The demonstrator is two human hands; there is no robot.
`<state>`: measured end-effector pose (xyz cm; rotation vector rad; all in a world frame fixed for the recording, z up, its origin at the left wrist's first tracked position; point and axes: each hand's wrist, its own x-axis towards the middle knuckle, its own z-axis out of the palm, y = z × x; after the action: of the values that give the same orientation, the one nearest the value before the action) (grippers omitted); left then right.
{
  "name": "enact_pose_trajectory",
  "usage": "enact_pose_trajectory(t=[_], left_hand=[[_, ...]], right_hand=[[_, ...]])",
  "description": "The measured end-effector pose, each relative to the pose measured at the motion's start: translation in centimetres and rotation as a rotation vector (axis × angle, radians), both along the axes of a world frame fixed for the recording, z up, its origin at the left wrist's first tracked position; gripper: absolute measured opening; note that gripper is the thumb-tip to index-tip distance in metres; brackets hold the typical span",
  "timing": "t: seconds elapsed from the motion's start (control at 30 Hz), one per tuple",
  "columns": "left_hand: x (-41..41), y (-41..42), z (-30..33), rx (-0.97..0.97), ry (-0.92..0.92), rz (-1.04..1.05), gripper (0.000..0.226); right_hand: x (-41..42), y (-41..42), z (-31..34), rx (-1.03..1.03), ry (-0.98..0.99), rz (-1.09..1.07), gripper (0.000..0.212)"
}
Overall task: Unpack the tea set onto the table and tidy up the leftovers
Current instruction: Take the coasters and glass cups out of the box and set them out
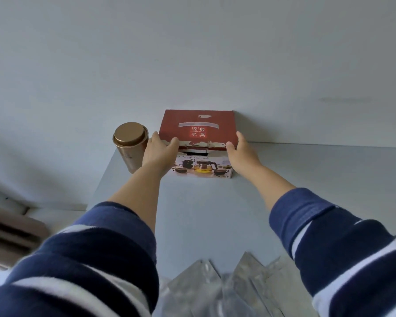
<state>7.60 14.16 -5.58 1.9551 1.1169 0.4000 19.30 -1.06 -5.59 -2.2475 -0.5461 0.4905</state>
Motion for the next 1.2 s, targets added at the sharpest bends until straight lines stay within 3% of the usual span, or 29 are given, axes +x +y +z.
enact_pose_trajectory(t=[0.27,0.53,0.6,0.7,0.77,0.9,0.97,1.03,1.2], left_hand=[[-0.2,-0.8,-0.3,-0.097,-0.089,0.051,0.033],[-1.8,-3.2,-0.3,-0.001,-0.078,0.135,0.053],[-1.9,-3.0,0.1,0.029,-0.131,0.187,0.05],[-1.4,-2.0,1.5,0.089,-0.209,0.206,0.046],[-0.8,-1.2,2.0,0.133,-0.183,0.19,0.041],[0.1,-0.9,0.8,0.152,0.14,-0.025,0.054],[0.3,-1.2,-0.1,0.163,0.247,-0.112,0.061],[0.4,-1.0,-0.6,0.192,0.299,-0.116,0.064],[0.1,-0.4,-0.2,0.235,0.247,-0.072,0.039]], right_hand=[[-0.4,1.8,-1.3,0.217,0.093,-0.212,0.054],[-2.7,-0.2,-0.9,0.375,0.119,-0.374,0.041],[-2.5,-0.8,-0.2,0.484,0.14,-0.393,0.037],[-0.9,-0.7,2.4,0.804,0.28,-0.438,0.036],[0.3,-0.3,4.2,0.898,0.36,-0.396,0.041],[2.6,2.3,5.5,0.649,0.196,-0.145,0.046],[3.1,3.8,5.4,0.5,0.146,-0.077,0.059],[4.0,5.0,5.0,0.35,0.134,-0.021,0.074],[5.3,6.0,3.8,0.238,0.09,0.086,0.071]])
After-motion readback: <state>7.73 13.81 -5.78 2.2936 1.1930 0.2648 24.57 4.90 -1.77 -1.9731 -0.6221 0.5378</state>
